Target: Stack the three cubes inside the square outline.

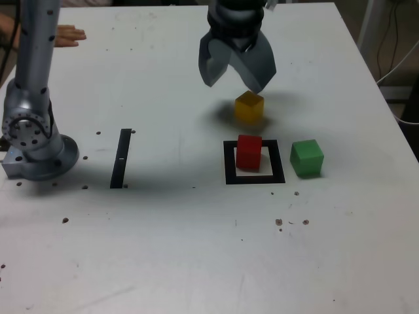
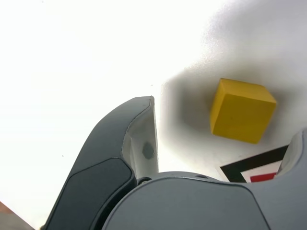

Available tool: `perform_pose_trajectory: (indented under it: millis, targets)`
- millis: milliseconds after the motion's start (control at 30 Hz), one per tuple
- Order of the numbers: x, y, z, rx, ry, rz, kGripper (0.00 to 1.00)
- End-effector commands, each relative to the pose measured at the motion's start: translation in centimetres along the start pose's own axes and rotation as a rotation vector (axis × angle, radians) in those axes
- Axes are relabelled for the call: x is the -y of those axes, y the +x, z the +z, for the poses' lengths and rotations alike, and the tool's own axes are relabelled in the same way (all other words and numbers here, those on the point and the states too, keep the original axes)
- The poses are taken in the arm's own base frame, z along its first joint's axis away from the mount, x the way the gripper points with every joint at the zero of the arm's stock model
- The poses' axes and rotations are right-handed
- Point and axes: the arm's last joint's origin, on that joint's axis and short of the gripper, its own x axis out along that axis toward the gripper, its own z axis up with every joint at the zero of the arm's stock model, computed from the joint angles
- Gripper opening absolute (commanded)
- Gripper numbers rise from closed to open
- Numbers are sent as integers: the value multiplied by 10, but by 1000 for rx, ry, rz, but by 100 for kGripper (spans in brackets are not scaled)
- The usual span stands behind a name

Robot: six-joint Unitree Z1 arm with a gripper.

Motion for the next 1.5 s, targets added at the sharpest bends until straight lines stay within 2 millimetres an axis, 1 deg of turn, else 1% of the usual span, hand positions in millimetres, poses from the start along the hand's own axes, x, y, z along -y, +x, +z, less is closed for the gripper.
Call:
perform_pose_trajectory:
  millis: [0,500,767,867,1000,1133,1333,1467]
  targets:
    - [-1,5,3,-3,5,-2,93]
    - [-1,32,16,9,17,-43,83]
    - [-1,39,22,18,21,-62,76]
    - [-2,39,23,25,15,-58,70]
    - [-3,37,23,33,-11,-48,59]
    - [-2,35,23,41,-37,-48,52]
    - [-2,30,21,62,-58,-44,35]
    - [0,26,19,71,-61,-46,30]
